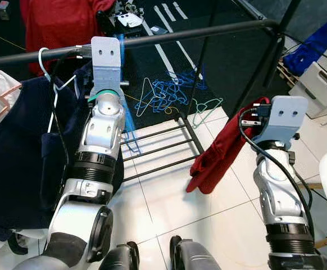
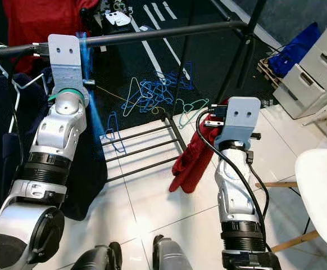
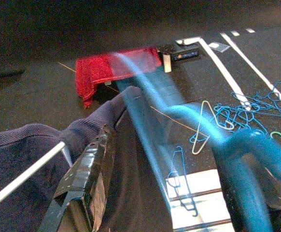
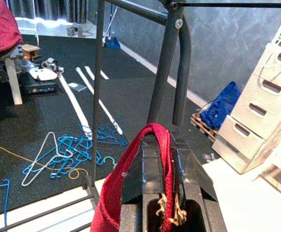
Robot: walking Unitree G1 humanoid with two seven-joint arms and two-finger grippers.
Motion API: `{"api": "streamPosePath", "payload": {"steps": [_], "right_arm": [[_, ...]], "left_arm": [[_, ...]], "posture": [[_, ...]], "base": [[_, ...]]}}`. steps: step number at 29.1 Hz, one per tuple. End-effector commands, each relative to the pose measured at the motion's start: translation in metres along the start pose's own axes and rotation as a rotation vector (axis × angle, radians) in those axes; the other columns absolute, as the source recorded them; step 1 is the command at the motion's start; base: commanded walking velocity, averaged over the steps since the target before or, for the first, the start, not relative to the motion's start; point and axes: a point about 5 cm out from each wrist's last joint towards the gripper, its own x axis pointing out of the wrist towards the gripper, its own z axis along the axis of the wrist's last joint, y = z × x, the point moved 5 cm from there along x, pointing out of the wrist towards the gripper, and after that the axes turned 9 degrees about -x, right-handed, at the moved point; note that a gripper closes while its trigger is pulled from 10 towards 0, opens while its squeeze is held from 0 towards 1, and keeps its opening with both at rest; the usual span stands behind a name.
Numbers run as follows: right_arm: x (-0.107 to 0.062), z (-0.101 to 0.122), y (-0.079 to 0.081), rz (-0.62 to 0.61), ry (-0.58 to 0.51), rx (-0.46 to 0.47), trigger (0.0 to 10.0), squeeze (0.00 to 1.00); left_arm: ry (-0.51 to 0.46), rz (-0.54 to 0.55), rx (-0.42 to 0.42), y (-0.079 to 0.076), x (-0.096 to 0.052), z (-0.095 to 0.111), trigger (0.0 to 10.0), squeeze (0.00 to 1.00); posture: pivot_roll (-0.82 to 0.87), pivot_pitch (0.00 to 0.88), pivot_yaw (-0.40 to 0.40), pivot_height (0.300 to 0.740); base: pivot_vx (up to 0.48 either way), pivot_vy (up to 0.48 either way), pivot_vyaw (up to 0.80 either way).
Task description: Hang hanger
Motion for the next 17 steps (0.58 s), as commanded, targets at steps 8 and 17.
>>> {"api": "streamPosePath", "payload": {"steps": [8,17], "right_arm": [[-0.0014,-0.0002,-0.0006,-0.006,-0.006,0.007,10.0,0.00],[-0.0005,0.0009,-0.0005,-0.004,-0.010,0.007,10.0,0.00]], "left_arm": [[0.009,-0.055,0.000,-0.0124,-0.0040,-0.0049,0.0,0.00],[-0.013,-0.061,0.010,-0.0098,-0.0055,0.0013,0.0,0.00]], "posture": [[-0.13,0.092,0.029,0.740],[-0.13,0.089,0.027,0.740]], "base": [[0.000,0.000,0.00],[0.000,0.000,0.00]]}}
